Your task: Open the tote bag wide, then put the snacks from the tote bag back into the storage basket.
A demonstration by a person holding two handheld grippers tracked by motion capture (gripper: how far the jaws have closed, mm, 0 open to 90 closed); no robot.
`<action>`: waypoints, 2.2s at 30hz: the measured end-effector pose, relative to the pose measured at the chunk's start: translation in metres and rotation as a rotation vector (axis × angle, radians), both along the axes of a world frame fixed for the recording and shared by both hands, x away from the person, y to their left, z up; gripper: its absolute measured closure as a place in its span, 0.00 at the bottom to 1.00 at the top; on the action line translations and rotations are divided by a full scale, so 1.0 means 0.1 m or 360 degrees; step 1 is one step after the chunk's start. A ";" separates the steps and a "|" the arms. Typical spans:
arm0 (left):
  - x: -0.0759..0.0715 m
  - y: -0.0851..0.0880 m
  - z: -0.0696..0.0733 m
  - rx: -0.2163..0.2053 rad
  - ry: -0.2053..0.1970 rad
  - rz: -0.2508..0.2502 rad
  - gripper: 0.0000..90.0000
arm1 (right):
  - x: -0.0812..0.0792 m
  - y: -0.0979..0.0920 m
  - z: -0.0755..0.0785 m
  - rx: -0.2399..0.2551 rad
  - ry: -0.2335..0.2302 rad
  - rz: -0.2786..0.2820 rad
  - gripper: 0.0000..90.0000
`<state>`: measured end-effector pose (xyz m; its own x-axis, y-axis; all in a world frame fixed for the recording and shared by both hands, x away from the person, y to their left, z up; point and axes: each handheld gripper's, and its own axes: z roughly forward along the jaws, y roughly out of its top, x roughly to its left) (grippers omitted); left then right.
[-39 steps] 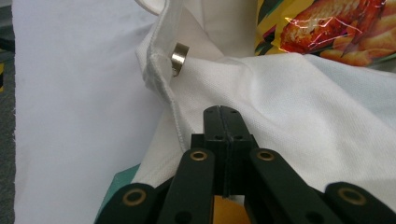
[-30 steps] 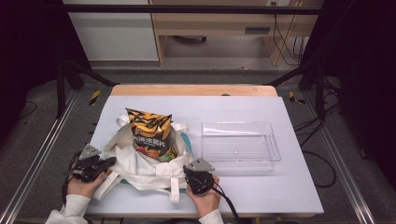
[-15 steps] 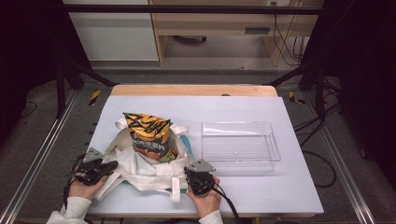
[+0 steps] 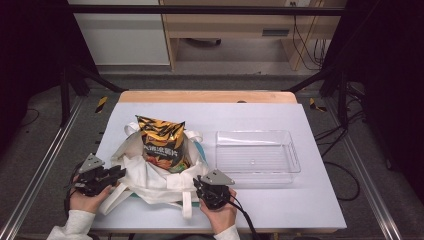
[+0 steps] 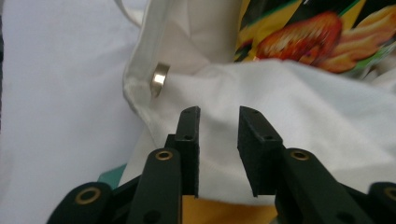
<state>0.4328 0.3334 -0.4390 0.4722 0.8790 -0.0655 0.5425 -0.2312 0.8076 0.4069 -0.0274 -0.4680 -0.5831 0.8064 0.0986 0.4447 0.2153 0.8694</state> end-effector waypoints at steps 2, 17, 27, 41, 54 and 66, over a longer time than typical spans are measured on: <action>-0.02 0.00 0.08 -0.0026 -0.0051 -0.0004 0.71 | -0.01 0.00 0.08 0.0028 -0.0028 0.0015 0.83; 0.04 -0.07 0.52 -0.0118 -0.0255 0.0036 0.46 | 0.14 -0.16 0.67 0.0185 -0.0221 0.0012 0.47; 0.15 -0.13 0.70 -0.0162 -0.0301 0.0037 0.42 | 0.28 -0.19 0.84 0.0196 -0.0242 -0.0002 0.36; 0.37 -0.38 0.84 -0.0191 -0.0327 -0.0007 0.43 | 0.45 -0.13 0.92 0.0177 -0.0249 -0.0024 0.35; 0.48 -0.56 0.78 -0.0169 -0.0284 -0.0085 0.49 | 0.59 0.12 0.93 0.0138 -0.0220 0.0029 0.38; 0.59 -0.64 0.69 -0.0143 -0.0212 -0.0131 0.51 | 0.73 0.34 0.90 0.0109 -0.0211 0.0054 0.42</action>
<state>0.4916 0.2691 -0.3705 0.5523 0.8303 -0.0742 0.4116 -0.1942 0.8904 0.4804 0.0068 -0.3784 -0.6213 0.7802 0.0728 0.3184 0.1665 0.9332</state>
